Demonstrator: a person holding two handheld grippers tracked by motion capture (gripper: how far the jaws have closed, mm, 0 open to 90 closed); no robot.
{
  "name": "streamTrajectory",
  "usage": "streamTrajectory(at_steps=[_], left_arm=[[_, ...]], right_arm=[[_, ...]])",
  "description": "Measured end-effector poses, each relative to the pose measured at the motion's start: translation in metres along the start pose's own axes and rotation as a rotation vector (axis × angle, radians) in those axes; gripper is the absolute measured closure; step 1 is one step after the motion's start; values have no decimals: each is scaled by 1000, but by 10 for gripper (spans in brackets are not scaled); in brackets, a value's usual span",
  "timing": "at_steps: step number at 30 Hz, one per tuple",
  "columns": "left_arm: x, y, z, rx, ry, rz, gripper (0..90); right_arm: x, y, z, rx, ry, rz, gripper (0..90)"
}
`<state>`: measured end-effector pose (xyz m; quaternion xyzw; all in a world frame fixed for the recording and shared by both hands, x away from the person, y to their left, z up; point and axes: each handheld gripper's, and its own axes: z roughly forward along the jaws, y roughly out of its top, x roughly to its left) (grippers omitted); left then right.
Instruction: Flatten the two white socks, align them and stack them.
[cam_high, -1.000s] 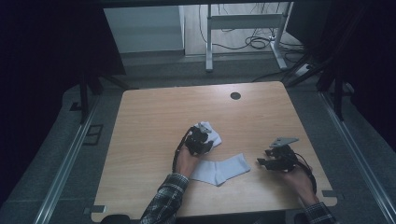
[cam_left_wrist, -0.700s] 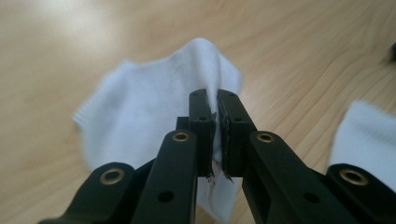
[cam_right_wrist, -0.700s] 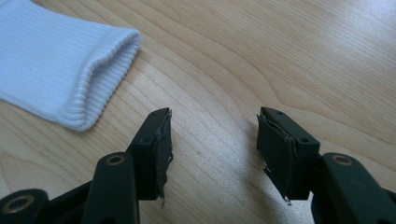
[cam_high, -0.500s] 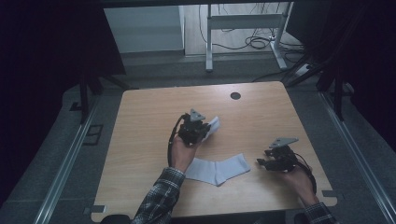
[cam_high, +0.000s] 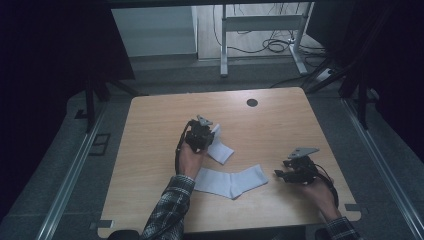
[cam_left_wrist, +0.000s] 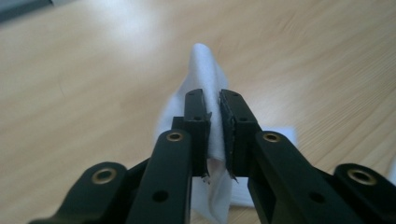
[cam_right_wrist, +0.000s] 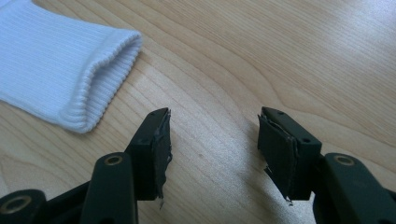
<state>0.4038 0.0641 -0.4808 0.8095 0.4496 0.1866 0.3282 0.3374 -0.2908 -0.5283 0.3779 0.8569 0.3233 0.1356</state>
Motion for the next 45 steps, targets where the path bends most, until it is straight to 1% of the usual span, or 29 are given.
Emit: streamTrajectory(at_steps=[3, 4, 5, 7, 8, 10, 11, 13, 15, 17, 18, 21, 22, 25, 29, 33, 37, 38, 39, 42, 43, 45], left_arm=[[1, -13, 15, 47, -5, 0, 764], [1, -16, 18, 58, -12, 4, 717], [0, -19, 21, 69, -22, 4, 717], [-1, -22, 21, 75, -34, 19, 638], [0, -23, 19, 70, -40, 24, 588], [2, -21, 11, 42, -42, 22, 503], [5, -20, 7, 25, -42, 21, 483], [12, -17, -1, 5, -31, 15, 402], [20, -17, -7, -8, -18, 12, 362], [28, -19, -13, -23, 1, 3, 331], [31, -21, -14, -28, 3, -1, 318], [38, -28, -16, -35, 10, -12, 293], [40, -31, -16, -38, 4, -16, 284], [45, -40, -16, -46, -9, -39, 258], [52, -51, -16, -54, -34, -85, 222], [56, -59, -17, -45, -36, -92, 216], [59, -66, -19, -47, -33, -107, 216], [60, -67, -19, -45, -34, -107, 217], [61, -68, -19, -44, -32, -109, 217], [62, -71, -18, -49, -32, -120, 219], [62, -71, -18, -51, -32, -127, 221], [62, -71, -17, -58, -29, -122, 224]], right_arm=[[0, 0, 0, -1, 1, -1, 431], [0, 0, 0, 1, 0, -1, 432], [0, 0, 0, 1, 0, -1, 432], [0, 0, 0, 2, -2, 1, 438], [0, 1, 0, 2, -1, 5, 450], [-1, 1, -1, 4, 3, 14, 481], [-1, 2, -1, -1, 4, 16, 491], [-2, 4, -4, -9, 7, 29, 530], [-2, 7, -7, -30, 11, 37, 581], [-1, 13, -9, -46, 36, 54, 638], [1, 16, -9, -48, 54, 63, 691], [7, 25, -4, -37, 96, 70, 792], [10, 29, -2, -38, 107, 68, 826], [23, 42, 7, -32, 143, 53, 883], [38, 60, 22, -30, 179, 28, 886], [55, 79, 41, -29, 211, 1, 885], [74, 98, 63, -32, 233, -24, 885], [81, 105, 72, -28, 233, -31, 885], [81, 105, 72, -28, 233, -31, 885], [88, 112, 85, -21, 233, -43, 883], [89, 113, 88, -19, 235, -40, 881], [90, 115, 94, -18, 238, -31, 875]])
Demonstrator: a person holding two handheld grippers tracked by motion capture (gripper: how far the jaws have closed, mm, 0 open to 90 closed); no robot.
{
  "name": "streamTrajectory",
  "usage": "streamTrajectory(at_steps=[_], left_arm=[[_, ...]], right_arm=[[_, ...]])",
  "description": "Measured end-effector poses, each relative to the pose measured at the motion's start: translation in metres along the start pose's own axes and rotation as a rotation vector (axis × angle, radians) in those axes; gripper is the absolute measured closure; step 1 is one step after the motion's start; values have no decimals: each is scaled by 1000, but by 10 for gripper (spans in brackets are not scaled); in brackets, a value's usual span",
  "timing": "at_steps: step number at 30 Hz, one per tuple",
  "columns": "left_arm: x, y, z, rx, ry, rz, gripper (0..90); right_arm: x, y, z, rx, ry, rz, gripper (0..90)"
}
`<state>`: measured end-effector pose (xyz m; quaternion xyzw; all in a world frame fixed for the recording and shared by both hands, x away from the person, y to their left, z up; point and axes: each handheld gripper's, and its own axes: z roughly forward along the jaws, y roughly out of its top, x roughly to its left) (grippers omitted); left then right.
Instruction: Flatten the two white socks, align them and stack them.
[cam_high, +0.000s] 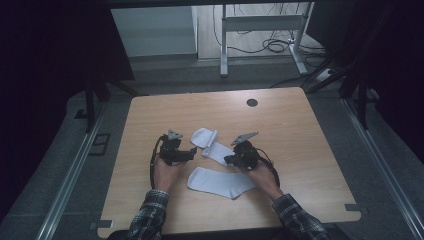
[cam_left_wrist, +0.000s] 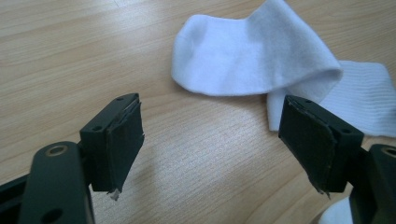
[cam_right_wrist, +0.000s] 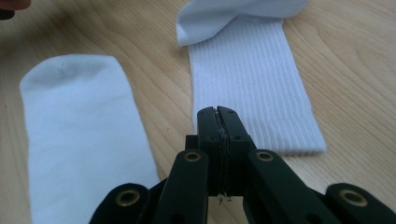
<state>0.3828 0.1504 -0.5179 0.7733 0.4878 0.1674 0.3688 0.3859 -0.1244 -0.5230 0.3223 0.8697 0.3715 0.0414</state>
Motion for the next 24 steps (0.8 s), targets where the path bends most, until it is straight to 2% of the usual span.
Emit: streamTrajectory(at_steps=[4, 6, 7, 11, 13, 16, 18, 20, 21, 22, 24], left_arm=[[-1, -1, 0, -3, 5, 3, 228], [0, -1, -2, -5, 8, 1, 231], [1, -1, -3, -7, 8, -1, 232], [3, 0, -3, -12, 12, -4, 243], [2, 2, -1, -6, 16, 0, 254], [-1, 6, 4, 4, 30, 17, 275], [-1, 9, 7, 2, 37, 21, 292], [-2, 13, 9, 1, 41, 19, 299], [-2, 14, 10, 0, 45, 20, 308], [-3, 16, 10, -1, 43, 21, 308], [-4, 17, 10, -4, 48, 26, 311]], right_arm=[[-3, -2, 3, 16, -2, 2, 879], [-9, -5, -3, 30, -26, -3, 879], [-13, -7, -8, 39, -39, -1, 879], [-39, -16, -30, 63, -144, 38, 860], [-52, -20, -42, 46, -161, 81, 851], [-60, -22, -51, 26, -177, 100, 824], [-59, -22, -53, -2, -163, 104, 813], [-54, -21, -50, -6, -132, 92, 812], [-48, -20, -43, 19, -122, 64, 825], [-48, -20, -43, 19, -122, 64, 825], [-46, -22, -36, 52, -128, 38, 841]])
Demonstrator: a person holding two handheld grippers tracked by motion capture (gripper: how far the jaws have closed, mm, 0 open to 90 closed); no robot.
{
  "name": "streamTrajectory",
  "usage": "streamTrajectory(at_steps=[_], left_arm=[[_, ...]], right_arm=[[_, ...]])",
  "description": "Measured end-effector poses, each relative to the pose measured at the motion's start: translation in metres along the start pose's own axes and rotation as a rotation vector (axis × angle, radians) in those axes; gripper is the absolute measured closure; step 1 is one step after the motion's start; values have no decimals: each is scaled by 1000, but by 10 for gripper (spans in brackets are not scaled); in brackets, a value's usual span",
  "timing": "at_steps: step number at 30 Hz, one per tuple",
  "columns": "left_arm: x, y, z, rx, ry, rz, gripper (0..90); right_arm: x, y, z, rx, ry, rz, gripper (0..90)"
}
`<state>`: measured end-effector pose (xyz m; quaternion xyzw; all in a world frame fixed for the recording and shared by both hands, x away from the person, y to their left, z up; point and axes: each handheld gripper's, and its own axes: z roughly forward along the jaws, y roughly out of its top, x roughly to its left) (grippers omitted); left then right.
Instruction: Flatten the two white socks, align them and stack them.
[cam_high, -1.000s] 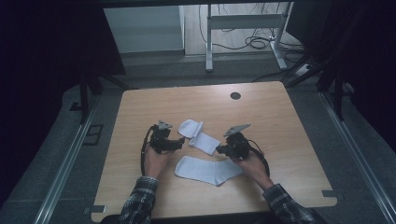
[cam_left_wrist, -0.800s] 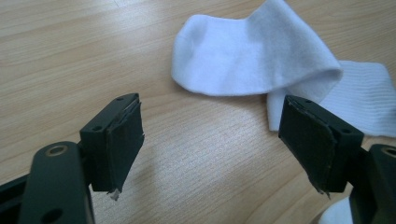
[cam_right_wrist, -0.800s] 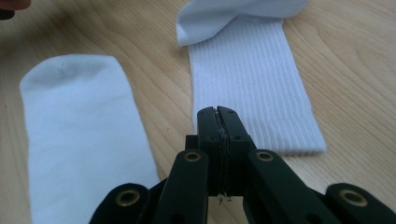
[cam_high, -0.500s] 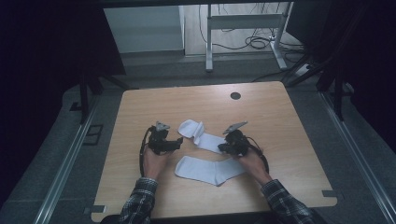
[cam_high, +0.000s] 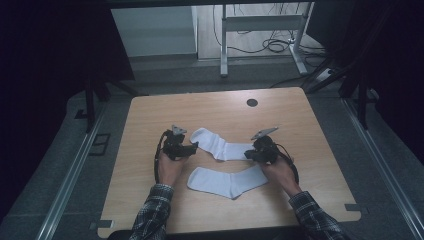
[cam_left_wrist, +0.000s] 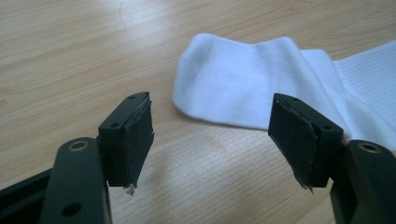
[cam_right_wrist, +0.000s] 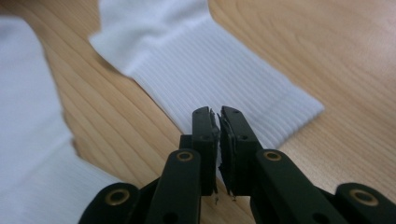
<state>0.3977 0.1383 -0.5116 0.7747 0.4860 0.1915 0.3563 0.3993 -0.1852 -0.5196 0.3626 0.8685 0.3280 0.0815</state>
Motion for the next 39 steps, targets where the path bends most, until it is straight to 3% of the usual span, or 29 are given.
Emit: streamTrajectory(at_steps=[5, 12, 18, 23, 25, 26, 28, 30, 33, 39], left_arm=[[0, 3, 2, 1, 1, 10, 335], [6, 13, 21, 23, 8, 33, 465], [8, 21, 40, 28, 12, 35, 504], [11, 20, 57, 45, 20, 14, 506], [13, 17, 61, 52, 15, 8, 569], [14, 14, 61, 32, -14, -16, 620], [14, 13, 60, 25, -35, -37, 759], [12, 12, 59, 29, -36, -31, 840], [8, 13, 53, 21, -34, -15, 857], [4, 16, 27, -19, -66, -15, 857]], right_arm=[[-20, -2, -2, 15, -79, 32, 852], [-38, 1, -14, -31, -114, 87, 781], [-46, 1, -15, -50, -129, 106, 703], [-50, -3, -9, -50, -130, 131, 621], [-51, -5, -6, -42, -127, 143, 636], [-52, -6, -4, -40, -114, 147, 684], [-53, -8, -2, -51, -76, 180, 779], [-52, -7, -3, -46, -73, 184, 823], [-49, -6, -6, -34, -90, 160, 837], [-46, -5, -23, -68, -73, 148, 837]])
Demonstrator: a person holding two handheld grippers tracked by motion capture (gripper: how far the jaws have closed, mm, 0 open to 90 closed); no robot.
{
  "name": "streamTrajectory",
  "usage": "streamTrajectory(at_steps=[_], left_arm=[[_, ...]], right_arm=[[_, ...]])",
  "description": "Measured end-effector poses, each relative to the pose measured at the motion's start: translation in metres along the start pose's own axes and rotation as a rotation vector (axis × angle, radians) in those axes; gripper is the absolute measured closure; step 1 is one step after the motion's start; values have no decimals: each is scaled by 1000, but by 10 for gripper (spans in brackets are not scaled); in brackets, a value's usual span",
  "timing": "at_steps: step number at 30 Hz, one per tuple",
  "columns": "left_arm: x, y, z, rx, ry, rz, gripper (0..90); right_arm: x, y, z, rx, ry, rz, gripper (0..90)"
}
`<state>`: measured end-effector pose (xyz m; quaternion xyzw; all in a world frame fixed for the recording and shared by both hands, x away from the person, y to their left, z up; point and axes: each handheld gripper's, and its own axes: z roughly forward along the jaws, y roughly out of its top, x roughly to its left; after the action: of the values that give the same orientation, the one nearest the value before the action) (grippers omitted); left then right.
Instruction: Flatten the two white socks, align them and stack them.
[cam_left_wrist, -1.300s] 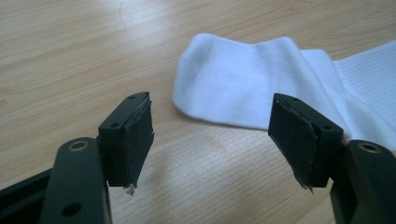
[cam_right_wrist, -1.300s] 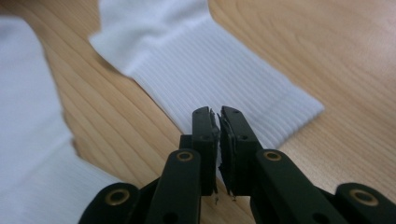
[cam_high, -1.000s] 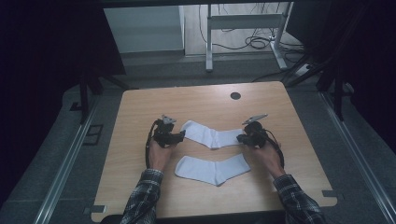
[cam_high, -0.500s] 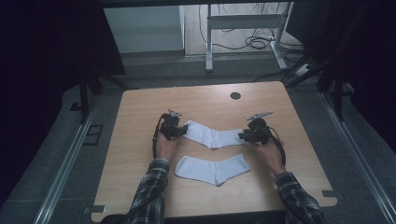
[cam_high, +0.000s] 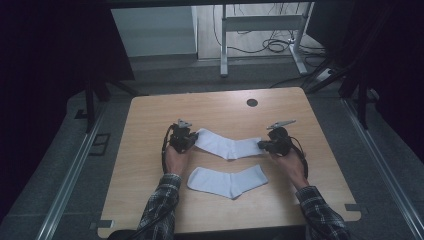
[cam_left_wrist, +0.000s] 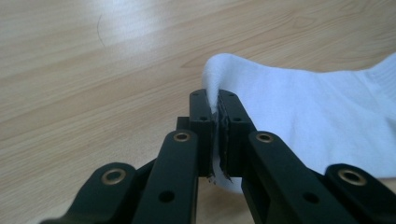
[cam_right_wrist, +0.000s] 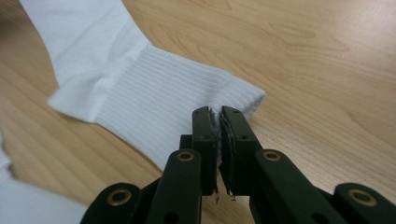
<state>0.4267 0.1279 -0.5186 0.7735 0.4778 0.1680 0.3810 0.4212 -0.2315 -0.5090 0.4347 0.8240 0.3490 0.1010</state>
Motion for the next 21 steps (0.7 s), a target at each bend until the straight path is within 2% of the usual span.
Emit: streamTrajectory(at_steps=[7, 14, 17, 21], left_arm=[[-13, -3, -37, -22, -35, 31, 854], [-28, -21, -75, -31, -72, 60, 853], [-38, -30, -92, -44, -86, 78, 853], [-48, -41, -110, -61, -94, 89, 852]], right_arm=[[11, 4, -31, -39, 24, -57, 836], [28, -1, -59, -48, 64, -97, 836], [35, -6, -69, -44, 80, -123, 836], [44, -16, -79, -39, 110, -135, 836]])
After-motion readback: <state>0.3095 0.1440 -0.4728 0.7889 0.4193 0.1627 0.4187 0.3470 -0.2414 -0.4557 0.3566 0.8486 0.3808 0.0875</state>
